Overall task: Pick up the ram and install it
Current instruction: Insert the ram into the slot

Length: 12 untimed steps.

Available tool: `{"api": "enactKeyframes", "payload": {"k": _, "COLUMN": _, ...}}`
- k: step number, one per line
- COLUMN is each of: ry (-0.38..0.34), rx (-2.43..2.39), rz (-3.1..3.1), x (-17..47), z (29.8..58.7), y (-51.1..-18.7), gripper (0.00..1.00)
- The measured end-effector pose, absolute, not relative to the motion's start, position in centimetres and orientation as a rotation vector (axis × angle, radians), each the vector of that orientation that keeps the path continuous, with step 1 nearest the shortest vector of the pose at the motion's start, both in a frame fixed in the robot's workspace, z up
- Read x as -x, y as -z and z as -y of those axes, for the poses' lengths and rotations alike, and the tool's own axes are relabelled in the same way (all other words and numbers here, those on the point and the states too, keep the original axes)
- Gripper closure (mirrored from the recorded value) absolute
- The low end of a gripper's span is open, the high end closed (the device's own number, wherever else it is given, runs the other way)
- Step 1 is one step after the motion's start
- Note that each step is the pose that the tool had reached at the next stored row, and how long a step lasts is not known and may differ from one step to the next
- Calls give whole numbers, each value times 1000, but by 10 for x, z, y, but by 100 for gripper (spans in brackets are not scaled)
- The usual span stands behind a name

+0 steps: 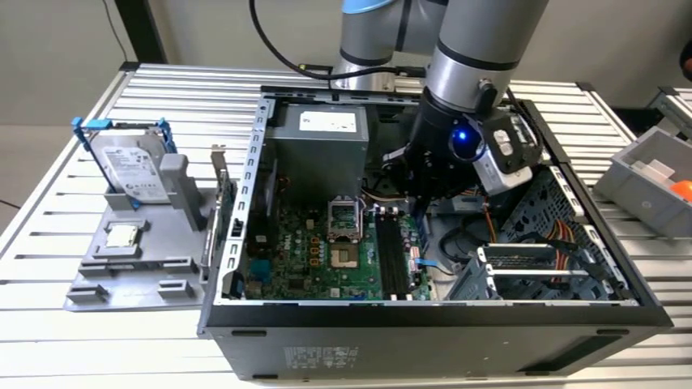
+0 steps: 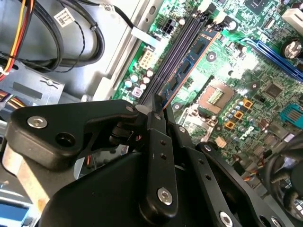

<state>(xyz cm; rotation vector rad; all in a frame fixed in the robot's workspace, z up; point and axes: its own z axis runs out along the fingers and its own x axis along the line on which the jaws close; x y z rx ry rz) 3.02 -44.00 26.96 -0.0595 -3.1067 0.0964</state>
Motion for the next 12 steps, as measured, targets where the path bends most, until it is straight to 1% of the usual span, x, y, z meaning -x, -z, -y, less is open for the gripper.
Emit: {"api": "enactKeyframes", "payload": {"k": 12, "ry": -98, "rx": 60, "rz": 3107, "x": -30, "z": 440, "y": -262, "gripper": 100}}
